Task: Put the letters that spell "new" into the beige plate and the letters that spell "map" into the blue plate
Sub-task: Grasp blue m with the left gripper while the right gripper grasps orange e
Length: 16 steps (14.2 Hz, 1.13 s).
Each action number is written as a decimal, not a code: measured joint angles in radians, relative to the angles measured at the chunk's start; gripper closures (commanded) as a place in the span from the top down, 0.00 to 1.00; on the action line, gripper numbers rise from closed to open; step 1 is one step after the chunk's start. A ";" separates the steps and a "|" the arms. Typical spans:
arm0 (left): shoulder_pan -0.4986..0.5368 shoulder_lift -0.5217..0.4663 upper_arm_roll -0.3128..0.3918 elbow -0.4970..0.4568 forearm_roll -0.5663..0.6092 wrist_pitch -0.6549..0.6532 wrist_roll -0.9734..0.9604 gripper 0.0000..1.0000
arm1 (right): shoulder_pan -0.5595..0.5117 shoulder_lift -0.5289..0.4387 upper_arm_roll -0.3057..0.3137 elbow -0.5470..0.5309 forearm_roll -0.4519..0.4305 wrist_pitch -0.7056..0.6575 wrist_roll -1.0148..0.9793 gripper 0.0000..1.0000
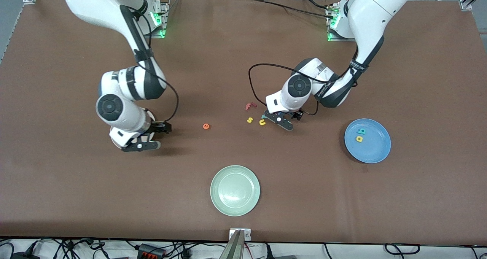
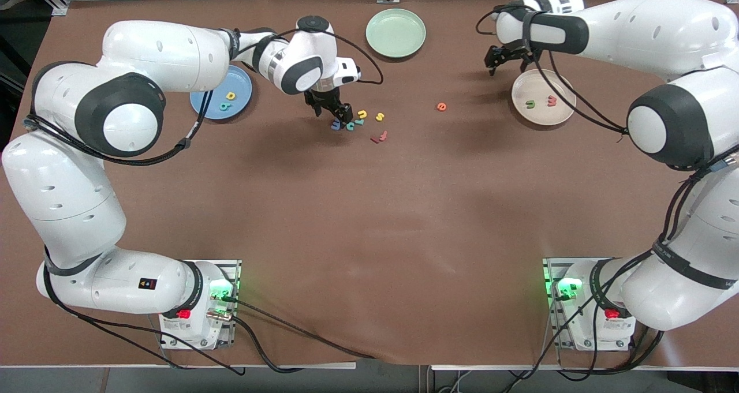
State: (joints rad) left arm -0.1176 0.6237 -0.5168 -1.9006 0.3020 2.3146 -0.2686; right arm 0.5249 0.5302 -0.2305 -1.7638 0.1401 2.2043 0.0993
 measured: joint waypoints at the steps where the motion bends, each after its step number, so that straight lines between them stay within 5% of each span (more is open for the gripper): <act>1: -0.003 0.002 0.000 -0.007 0.013 0.005 -0.024 0.55 | 0.027 0.013 0.002 0.012 0.004 0.001 0.026 1.00; 8: -0.004 0.034 0.005 -0.018 0.016 0.079 -0.041 0.54 | 0.176 0.149 0.005 0.115 0.079 0.029 0.435 1.00; 11: -0.004 0.047 0.014 -0.018 0.021 0.117 -0.043 0.47 | 0.213 0.205 0.005 0.131 0.147 0.104 0.521 1.00; 14: -0.004 0.049 0.020 -0.018 0.082 0.134 -0.051 0.21 | 0.244 0.226 0.006 0.132 0.156 0.118 0.625 1.00; 16: -0.003 0.049 0.020 -0.017 0.090 0.137 -0.054 0.16 | 0.245 0.227 0.003 0.132 0.156 0.118 0.651 0.99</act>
State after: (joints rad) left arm -0.1210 0.6728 -0.4970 -1.9172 0.3919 2.4516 -0.3223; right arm 0.7703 0.7577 -0.2274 -1.6315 0.2963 2.3219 0.7507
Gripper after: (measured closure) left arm 0.678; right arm 0.000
